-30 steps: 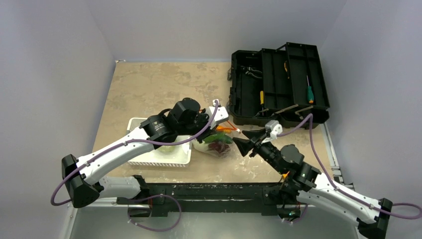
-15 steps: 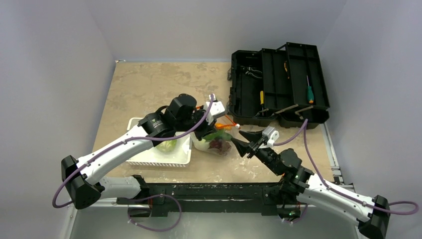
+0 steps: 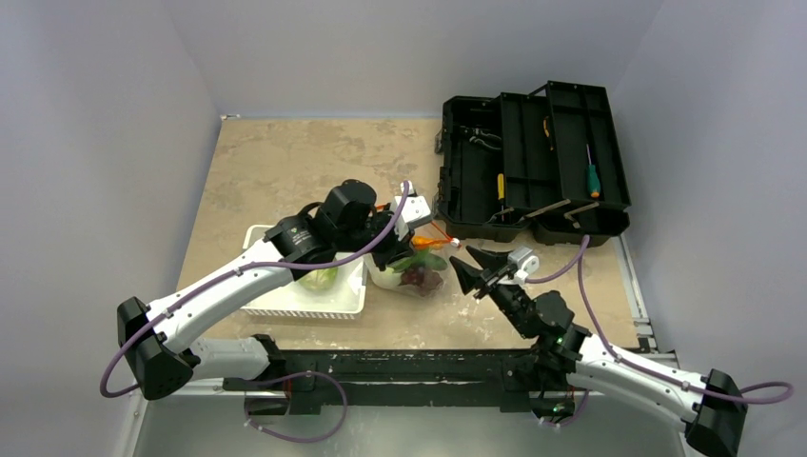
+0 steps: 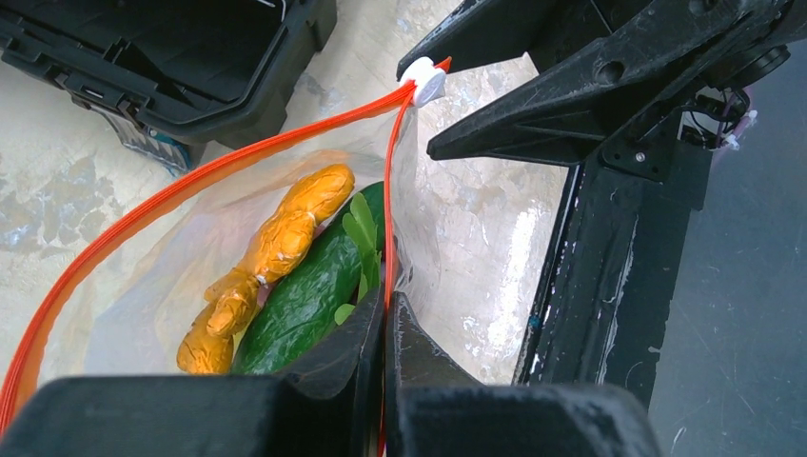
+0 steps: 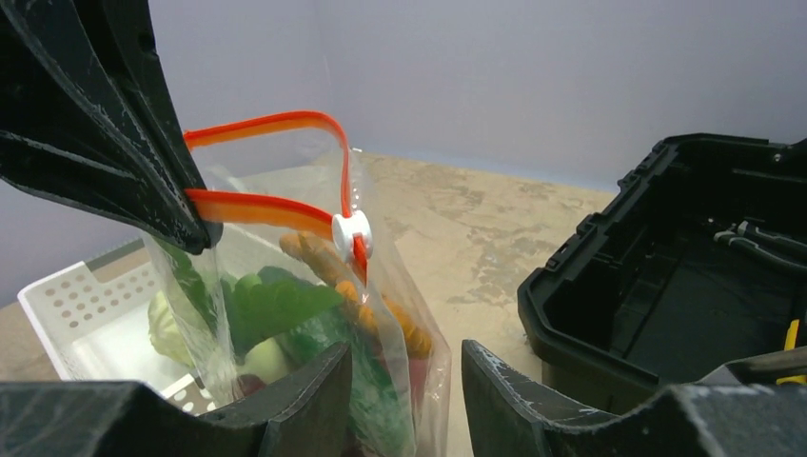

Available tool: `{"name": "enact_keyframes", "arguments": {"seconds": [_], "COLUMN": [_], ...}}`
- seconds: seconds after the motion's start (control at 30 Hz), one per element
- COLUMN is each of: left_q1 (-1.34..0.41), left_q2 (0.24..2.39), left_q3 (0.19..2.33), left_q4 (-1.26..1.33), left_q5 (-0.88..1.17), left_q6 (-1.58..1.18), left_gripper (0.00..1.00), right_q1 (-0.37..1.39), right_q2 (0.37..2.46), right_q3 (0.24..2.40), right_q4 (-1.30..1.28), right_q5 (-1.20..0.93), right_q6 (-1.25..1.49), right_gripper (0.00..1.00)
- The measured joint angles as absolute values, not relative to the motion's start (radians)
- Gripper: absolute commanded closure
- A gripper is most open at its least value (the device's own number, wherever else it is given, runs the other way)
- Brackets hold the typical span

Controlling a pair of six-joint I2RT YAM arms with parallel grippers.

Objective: Place the food in the zip-top bag and seal the zipper

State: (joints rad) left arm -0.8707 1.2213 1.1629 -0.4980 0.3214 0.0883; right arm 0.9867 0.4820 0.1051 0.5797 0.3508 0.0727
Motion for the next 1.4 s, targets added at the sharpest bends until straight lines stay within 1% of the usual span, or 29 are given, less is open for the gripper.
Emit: {"name": "enact_keyframes", "arguments": {"seconds": [0.4, 0.63, 0.77, 0.87, 1.03, 1.1, 1.2, 1.27, 1.4], "left_q1": [-0.870, -0.864, -0.863, -0.863, -0.863, -0.863, -0.863, -0.863, -0.863], "left_q2": [1.221, 1.224, 1.230, 1.231, 1.232, 1.232, 1.234, 1.234, 1.235], "left_q3": [1.163, 1.163, 1.163, 1.163, 1.163, 1.163, 1.163, 1.163, 1.163], "left_q4": [-0.502, -0.502, -0.502, -0.501, -0.501, -0.500, -0.501, -0.501, -0.501], "left_q5": [0.347, 0.368, 0.375, 0.378, 0.380, 0.382, 0.384, 0.385, 0.386], "left_q6": [0.088, 0.087, 0.088, 0.087, 0.087, 0.086, 0.086, 0.086, 0.086], "left_gripper": [1.00, 1.00, 1.00, 1.00, 1.00, 1.00, 1.00, 1.00, 1.00], "right_q1": [0.967, 0.944, 0.914, 0.880, 0.854, 0.850, 0.850, 0.850, 0.849], "right_q2": [0.573, 0.633, 0.662, 0.667, 0.639, 0.627, 0.626, 0.632, 0.665], "right_q3": [0.125, 0.175, 0.179, 0.179, 0.179, 0.179, 0.179, 0.181, 0.197], "right_q4": [0.642, 0.650, 0.664, 0.665, 0.661, 0.658, 0.655, 0.651, 0.651], "right_q5": [0.315, 0.210, 0.181, 0.160, 0.141, 0.138, 0.128, 0.112, 0.084], "right_q6": [0.051, 0.041, 0.043, 0.048, 0.056, 0.056, 0.057, 0.056, 0.052], "right_gripper": [0.52, 0.53, 0.59, 0.68, 0.70, 0.74, 0.77, 0.82, 0.83]}}
